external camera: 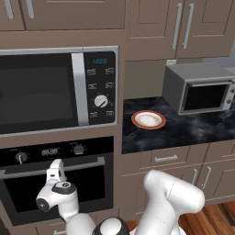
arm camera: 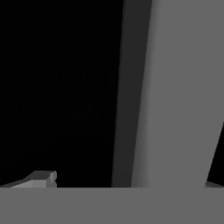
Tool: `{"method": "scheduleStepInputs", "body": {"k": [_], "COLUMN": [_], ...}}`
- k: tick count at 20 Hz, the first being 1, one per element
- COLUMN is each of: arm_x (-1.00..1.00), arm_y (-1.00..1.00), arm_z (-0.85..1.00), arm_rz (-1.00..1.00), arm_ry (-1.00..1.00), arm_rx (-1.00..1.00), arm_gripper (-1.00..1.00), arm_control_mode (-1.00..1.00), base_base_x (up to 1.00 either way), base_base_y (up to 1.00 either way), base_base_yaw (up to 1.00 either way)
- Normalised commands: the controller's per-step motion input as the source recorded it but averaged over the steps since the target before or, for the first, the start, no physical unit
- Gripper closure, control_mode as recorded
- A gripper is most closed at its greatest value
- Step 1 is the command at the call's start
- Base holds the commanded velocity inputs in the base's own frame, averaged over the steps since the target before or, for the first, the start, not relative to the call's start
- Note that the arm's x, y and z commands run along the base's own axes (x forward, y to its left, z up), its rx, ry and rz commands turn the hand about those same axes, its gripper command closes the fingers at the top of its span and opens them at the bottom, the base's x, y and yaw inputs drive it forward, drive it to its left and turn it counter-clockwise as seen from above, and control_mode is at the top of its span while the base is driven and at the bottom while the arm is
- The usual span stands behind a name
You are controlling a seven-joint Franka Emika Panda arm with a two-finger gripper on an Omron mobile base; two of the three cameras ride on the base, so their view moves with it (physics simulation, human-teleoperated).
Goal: Take the fish from the oven and place it on the plate on the counter.
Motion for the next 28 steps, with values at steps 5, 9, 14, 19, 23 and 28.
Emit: {"method": "scheduleStepInputs", "body": {"k": [5, 9, 14, 19, 23, 28], "arm_x": [0.45, 0.48, 0.36, 0.29, -0.44, -1.0], "arm_y": [0.06, 0.08, 0.01, 0.0, 0.0, -0.05], "arm_z": [-0.12, -0.16, -0.17, -0.14, -0.36, -0.64], "arm_rz": [0.0, 0.0, 0.0, 0.0, 0.0, 0.02], "arm_ry": [0.04, 0.01, 0.0, 0.0, 0.39, 0.65], "arm_rx": [0.0, 0.0, 0.0, 0.0, -0.11, -0.28], "arm_gripper": [-1.0, 1.0, 1.0, 1.0, 1.0, 1.0], "arm_control_mode": [-1.0, -1.0, -1.0, -1.0, -1.0, -1.0], "base_base_x": [0.0, 0.0, 0.0, 0.0, 0.0, 0.0], "base_base_y": [0.0, 0.0, 0.0, 0.0, 0.0, 0.0], "base_base_yaw": [0.0, 0.0, 0.0, 0.0, 0.0, 0.0]}}
